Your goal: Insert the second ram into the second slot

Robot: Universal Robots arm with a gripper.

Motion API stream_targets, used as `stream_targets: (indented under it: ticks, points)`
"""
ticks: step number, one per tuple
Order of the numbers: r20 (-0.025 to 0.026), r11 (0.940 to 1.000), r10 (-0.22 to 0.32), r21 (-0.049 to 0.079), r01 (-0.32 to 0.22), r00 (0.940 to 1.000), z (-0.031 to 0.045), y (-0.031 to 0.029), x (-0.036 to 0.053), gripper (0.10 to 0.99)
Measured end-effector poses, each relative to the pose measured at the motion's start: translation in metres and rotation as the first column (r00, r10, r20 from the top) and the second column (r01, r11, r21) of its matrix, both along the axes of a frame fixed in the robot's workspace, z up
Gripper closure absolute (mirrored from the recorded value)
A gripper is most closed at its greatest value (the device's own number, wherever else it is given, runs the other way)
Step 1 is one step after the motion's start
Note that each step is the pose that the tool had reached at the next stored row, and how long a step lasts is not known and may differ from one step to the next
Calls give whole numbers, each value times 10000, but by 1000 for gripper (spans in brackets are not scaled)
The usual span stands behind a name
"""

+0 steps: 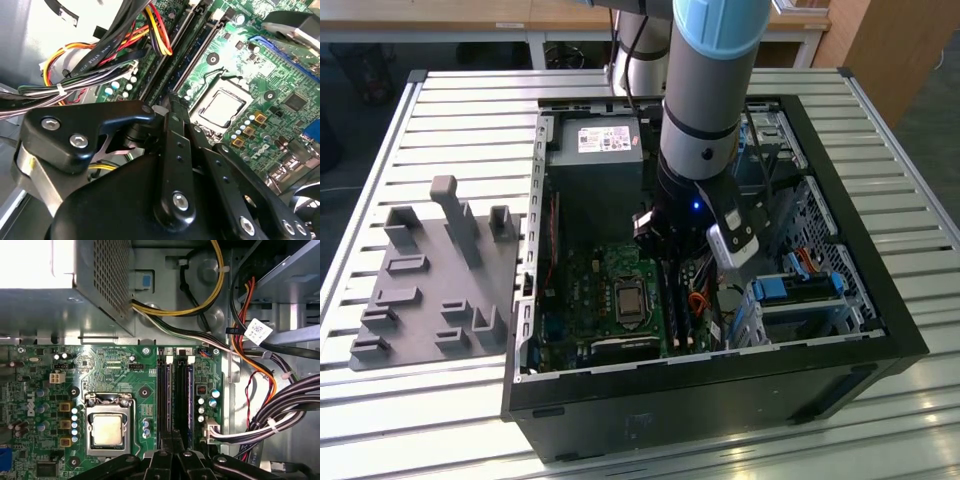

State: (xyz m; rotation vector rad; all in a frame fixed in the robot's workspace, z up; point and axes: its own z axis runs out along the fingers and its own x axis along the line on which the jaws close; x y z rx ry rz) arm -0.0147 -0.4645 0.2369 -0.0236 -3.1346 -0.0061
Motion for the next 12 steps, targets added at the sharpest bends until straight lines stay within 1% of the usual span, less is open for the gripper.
stream_targets:
  ticks: [6,12]
  points:
    - [0,10000,0,2,0,10000,45,0,0,980]
    - [0,10000,1,2,-1,10000,49,0,0,980]
